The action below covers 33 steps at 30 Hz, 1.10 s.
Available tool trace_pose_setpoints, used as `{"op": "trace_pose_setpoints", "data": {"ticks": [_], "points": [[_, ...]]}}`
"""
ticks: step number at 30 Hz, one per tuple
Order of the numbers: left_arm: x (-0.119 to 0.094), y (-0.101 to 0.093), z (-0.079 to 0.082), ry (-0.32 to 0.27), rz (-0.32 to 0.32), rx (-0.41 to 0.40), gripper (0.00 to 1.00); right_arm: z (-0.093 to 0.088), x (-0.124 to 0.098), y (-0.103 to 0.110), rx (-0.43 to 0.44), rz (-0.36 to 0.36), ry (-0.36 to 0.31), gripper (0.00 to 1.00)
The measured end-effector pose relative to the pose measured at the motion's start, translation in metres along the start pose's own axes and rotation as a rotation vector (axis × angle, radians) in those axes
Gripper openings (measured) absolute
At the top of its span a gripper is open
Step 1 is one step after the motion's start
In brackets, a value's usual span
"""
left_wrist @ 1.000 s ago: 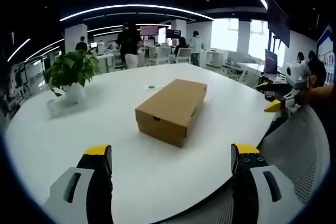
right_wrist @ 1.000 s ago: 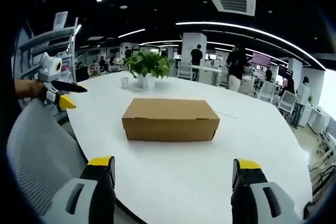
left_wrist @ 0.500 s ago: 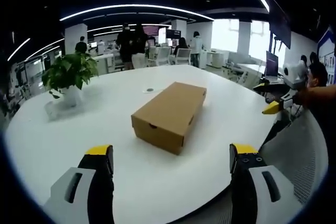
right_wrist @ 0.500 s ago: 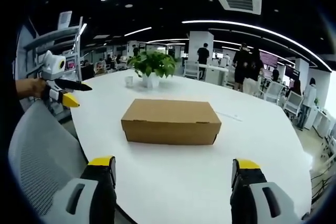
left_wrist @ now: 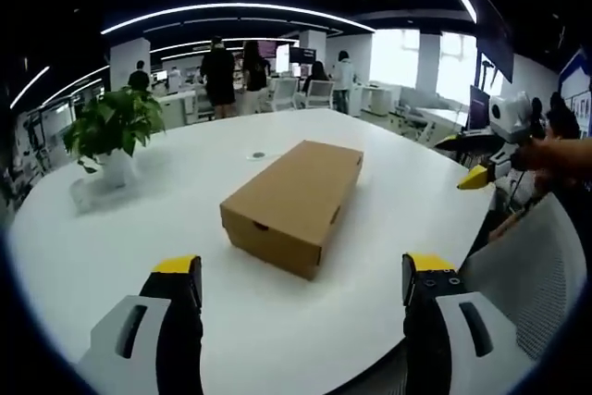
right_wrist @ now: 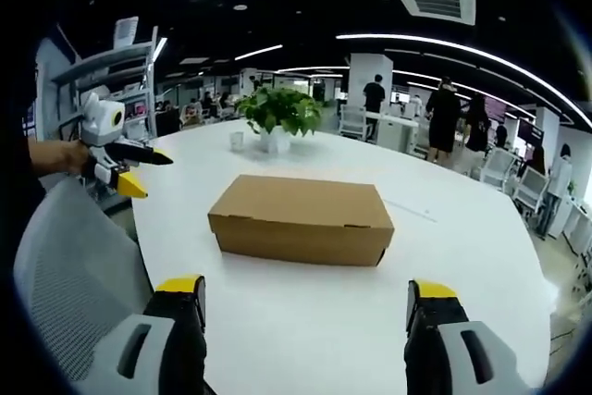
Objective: Operate the shoe box by opening the lid, removing the specified soft item, and placing it in the target area until the item is outside and the box remains undamaged.
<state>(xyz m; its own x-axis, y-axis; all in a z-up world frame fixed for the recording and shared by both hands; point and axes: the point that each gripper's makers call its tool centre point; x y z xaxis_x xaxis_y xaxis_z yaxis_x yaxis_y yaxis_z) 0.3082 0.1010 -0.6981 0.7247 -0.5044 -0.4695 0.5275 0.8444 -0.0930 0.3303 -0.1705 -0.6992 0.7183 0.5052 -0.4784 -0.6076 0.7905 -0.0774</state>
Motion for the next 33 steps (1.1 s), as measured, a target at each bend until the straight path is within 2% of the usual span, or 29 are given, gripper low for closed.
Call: {"op": "trace_pose_setpoints", "data": {"ticks": [3,14,22,33], "points": [[0.007,-0.001,0.002,-0.007,-0.01,-0.022,0.93,-0.001,0.006,0.001,-0.028,0.036,0.017,0.9],[0.026,-0.004,-0.002,0.012,-0.012,-0.037,0.93,0.0,0.025,-0.014,-0.08,0.08,0.049,0.89],[0.034,-0.003,-0.005,0.028,-0.006,-0.038,0.92,-0.002,0.039,-0.029,-0.098,0.111,0.075,0.89],[0.049,-0.002,-0.003,0.032,0.019,-0.043,0.91,0.005,0.059,-0.04,-0.108,0.141,0.085,0.86]]}}
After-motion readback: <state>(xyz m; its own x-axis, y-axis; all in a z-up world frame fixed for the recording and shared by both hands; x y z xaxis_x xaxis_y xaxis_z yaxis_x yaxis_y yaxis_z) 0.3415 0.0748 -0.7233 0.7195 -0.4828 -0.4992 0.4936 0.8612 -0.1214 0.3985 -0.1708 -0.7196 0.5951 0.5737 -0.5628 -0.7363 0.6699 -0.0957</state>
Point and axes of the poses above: the point that each gripper's makers call its tool centre point, and the gripper's own axes: x roughly forward along the fingers, y roughly to its left, z roughly out of its top, and after that the axes turned 4 degrees about -z, right-handed
